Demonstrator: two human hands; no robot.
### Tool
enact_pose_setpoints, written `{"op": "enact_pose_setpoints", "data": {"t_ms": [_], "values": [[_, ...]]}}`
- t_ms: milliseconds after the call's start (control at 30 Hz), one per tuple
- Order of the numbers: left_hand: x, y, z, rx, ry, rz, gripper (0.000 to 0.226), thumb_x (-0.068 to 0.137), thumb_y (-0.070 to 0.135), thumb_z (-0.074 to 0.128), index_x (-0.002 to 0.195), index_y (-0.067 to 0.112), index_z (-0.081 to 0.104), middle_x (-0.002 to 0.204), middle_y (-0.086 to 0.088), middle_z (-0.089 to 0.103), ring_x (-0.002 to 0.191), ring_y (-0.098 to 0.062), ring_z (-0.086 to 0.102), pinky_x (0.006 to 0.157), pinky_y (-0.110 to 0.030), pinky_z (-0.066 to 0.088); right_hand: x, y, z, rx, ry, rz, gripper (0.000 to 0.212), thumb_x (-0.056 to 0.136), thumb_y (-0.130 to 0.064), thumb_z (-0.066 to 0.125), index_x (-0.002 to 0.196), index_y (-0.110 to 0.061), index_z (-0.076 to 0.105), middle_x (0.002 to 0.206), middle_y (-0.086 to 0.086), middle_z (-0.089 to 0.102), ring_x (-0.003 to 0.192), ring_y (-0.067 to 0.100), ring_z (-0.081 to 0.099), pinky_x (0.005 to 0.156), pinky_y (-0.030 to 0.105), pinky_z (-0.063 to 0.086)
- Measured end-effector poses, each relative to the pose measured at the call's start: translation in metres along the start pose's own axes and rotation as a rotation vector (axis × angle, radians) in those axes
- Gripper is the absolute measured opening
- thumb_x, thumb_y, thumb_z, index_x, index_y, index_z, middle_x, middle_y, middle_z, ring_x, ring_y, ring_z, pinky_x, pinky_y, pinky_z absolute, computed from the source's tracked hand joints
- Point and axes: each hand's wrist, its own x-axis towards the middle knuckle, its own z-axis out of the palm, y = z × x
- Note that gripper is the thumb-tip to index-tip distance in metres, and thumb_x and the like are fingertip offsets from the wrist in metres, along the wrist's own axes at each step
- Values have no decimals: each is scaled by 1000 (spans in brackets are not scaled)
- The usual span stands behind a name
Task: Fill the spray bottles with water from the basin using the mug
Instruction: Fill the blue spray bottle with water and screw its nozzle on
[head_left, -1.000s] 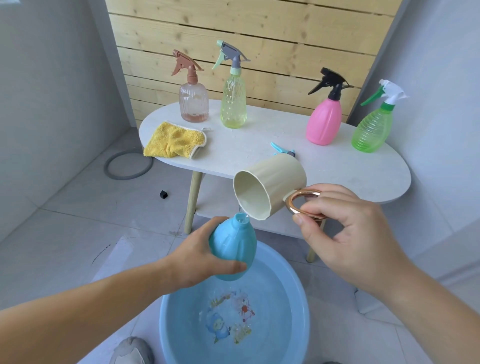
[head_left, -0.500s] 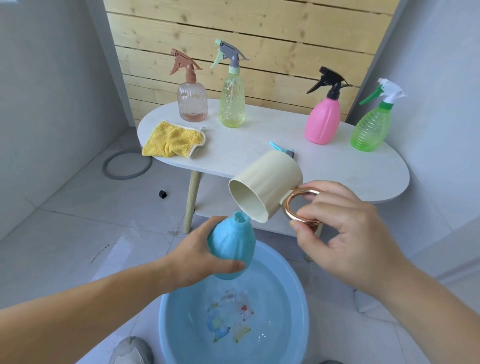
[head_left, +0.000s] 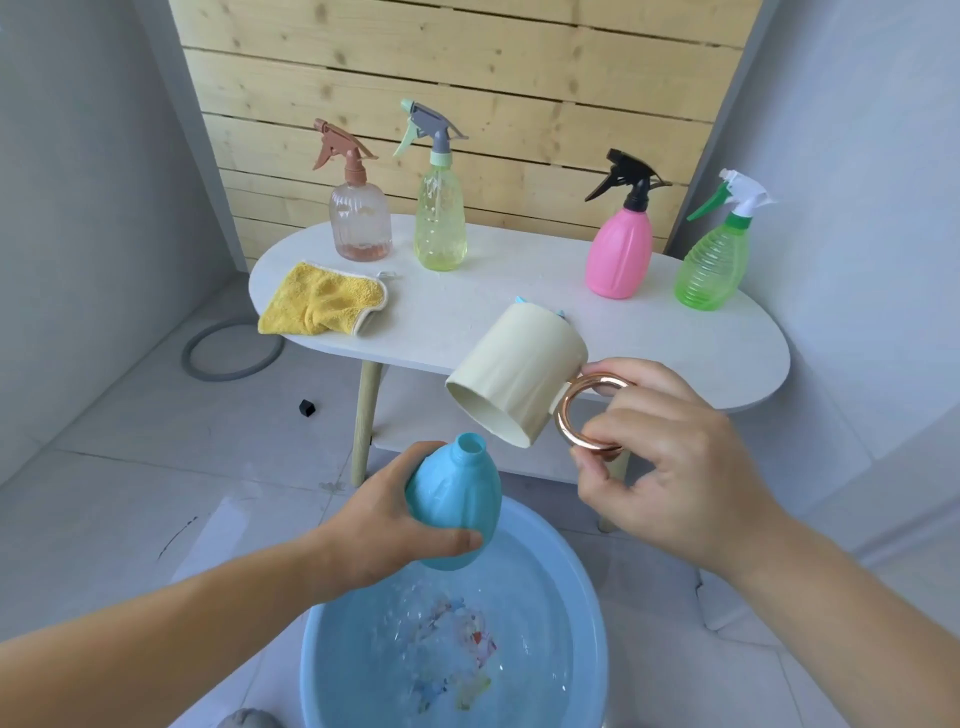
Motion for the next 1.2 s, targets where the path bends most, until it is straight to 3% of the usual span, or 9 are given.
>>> {"op": "enact_pose_setpoints", "data": {"t_ms": [100,200,267,367,533,600,733,967,1200], "values": [[3,4,0,-1,-5,6,71,69,24,96,125,47,58,104,18,71,98,-11,73,81,-34,64,2,9,1,281,79,476,17,88,-15,64,72,-11,68,73,-9,66,92,7,67,82,20,49],[9,8,2,5,-18,19,73,65,30,95,126,48,58,105,18,70,100,-12,72,83,-37,65,8,41,-1,547,200,943,24,95,-14,59,72,-7,64,86,11,70,87,17,71,88,33,57],[12,12,4,7,-28,26,75,63,32,95,126,47,58,105,19,70,99,-11,72,83,-36,64,13,68,-3,719,351,1142,27,94,-11,53,68,-6,57,87,15,64,85,22,71,88,38,59],[17,18,9,14,-39,39,73,70,22,96,127,45,57,105,21,70,97,-7,72,81,-30,63,14,109,-8,819,490,1342,14,91,-13,50,84,-6,60,93,15,62,80,27,68,82,38,61],[30,24,19,-5,-57,63,80,55,39,94,126,47,59,110,17,71,103,-8,71,85,-36,64,2,158,-11,797,515,1469,14,94,-19,55,84,-10,56,78,10,56,69,26,63,74,37,59],[35,25,24,-10,-63,71,80,54,39,94,126,47,59,111,17,71,104,-9,71,85,-38,64,-2,172,-11,847,527,1492,12,94,-20,58,87,-11,56,80,11,56,69,27,63,77,38,60],[44,27,31,2,-72,72,81,55,39,94,127,49,57,111,20,70,104,-8,70,86,-35,63,-4,196,-12,851,481,1475,17,94,-23,61,84,-12,53,90,14,56,77,27,63,66,35,58],[53,30,41,25,-89,63,76,69,18,96,129,44,57,111,20,69,103,-2,68,80,-27,62,-2,209,-8,853,483,1421,11,97,-19,60,91,-10,58,97,15,57,83,25,62,79,41,59],[58,30,45,9,-101,63,76,69,19,96,129,46,58,115,16,70,107,-5,68,81,-24,61,-3,210,-2,642,450,1390,10,95,-23,63,89,-15,63,96,10,57,79,21,61,83,40,60]]}}
